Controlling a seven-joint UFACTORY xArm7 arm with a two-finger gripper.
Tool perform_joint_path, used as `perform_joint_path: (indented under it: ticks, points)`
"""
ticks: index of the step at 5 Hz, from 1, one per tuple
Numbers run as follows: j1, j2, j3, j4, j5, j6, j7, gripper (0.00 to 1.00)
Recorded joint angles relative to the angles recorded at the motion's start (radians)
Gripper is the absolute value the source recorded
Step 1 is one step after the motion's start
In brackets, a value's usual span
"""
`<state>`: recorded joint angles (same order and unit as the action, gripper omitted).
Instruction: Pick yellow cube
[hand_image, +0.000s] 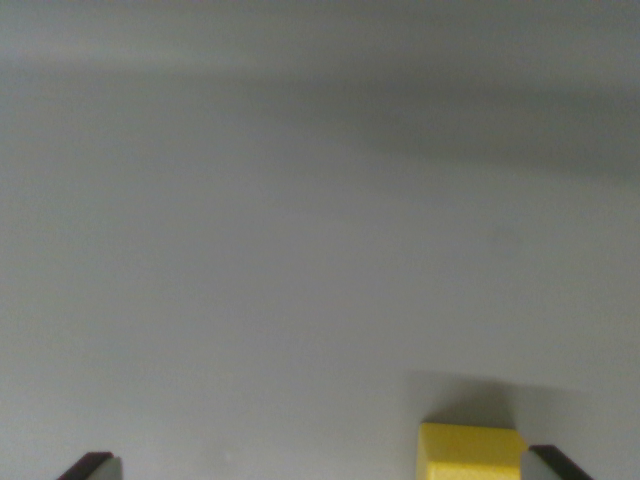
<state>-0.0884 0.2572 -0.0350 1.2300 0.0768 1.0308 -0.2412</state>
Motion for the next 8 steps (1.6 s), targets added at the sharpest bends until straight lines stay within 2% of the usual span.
perform_joint_path:
  ticks: [1,2,3,4,5,6,7,8]
  points:
    - [0.0000,0.000,0.000,0.000,0.0000,0.000,0.000,0.00]
    - [-0.0113,0.022,-0.007,-0.032,0.0083,-0.044,-0.024,0.00]
    - [-0.0113,0.022,-0.007,-0.032,0.0083,-0.044,-0.024,0.00]
    - [-0.0222,0.043,-0.013,-0.062,0.0163,-0.087,-0.046,0.00]
    - [-0.0222,0.043,-0.013,-0.062,0.0163,-0.087,-0.046,0.00]
    - [-0.0323,0.062,-0.020,-0.091,0.0237,-0.126,-0.067,0.00]
    - [-0.0323,0.062,-0.020,-0.091,0.0237,-0.126,-0.067,0.00]
    - [-0.0410,0.079,-0.025,-0.115,0.0301,-0.160,-0.085,0.00]
